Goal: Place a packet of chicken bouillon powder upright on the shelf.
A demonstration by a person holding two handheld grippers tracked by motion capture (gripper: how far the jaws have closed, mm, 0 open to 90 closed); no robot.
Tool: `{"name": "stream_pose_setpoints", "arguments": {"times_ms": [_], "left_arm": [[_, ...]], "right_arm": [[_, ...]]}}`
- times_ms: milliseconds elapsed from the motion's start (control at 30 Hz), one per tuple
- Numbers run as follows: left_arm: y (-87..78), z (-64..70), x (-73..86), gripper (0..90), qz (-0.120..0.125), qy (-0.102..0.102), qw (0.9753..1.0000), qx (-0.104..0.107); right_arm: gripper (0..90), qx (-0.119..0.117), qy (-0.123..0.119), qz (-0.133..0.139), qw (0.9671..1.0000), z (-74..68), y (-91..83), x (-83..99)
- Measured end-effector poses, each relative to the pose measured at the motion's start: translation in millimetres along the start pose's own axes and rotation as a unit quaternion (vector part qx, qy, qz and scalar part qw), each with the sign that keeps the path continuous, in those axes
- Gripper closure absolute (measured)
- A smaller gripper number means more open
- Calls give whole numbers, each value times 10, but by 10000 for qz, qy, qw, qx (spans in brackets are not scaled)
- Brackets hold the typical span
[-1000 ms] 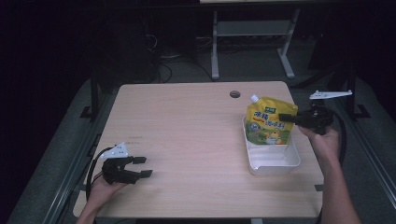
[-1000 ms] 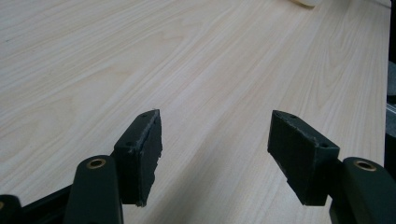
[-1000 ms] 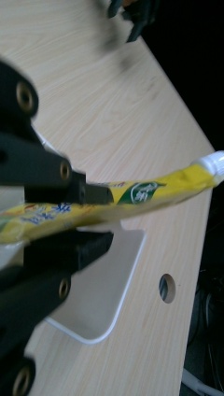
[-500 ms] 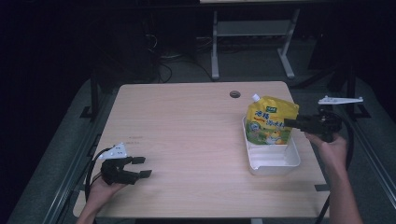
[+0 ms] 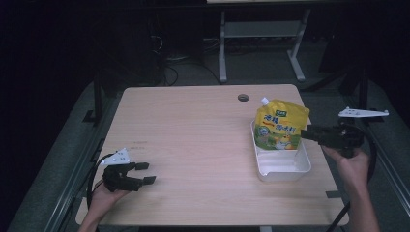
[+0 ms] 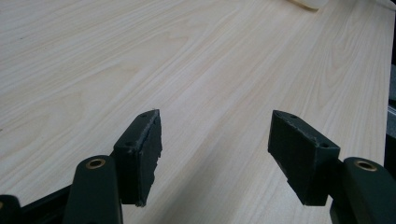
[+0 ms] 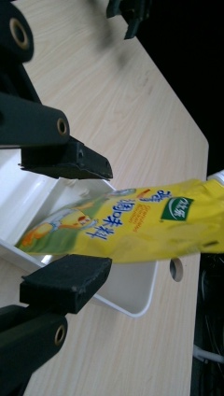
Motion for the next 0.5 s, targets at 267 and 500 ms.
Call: {"name": "stream_pose_setpoints", "arguments": {"times_ms": [267, 500], "left_arm": [[-8, -3, 14, 343, -4, 12, 10000, -5], [-1, -6, 18, 341, -21, 19, 10000, -9]], "right_arm": [[482, 91, -96, -20, 9999, -126, -56, 125], [449, 152, -364, -138, 9991, -394, -46, 177]]}}
Point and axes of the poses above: each handheld gripper's, and its own axes: y roughly forward along the jaws, x roughly out of its underside, z roughly to its right, the point moved 10 cm from there along y, roughly forward along the jaws, and after that the axes turned 13 degrees about -z, right-handed, at the moved point
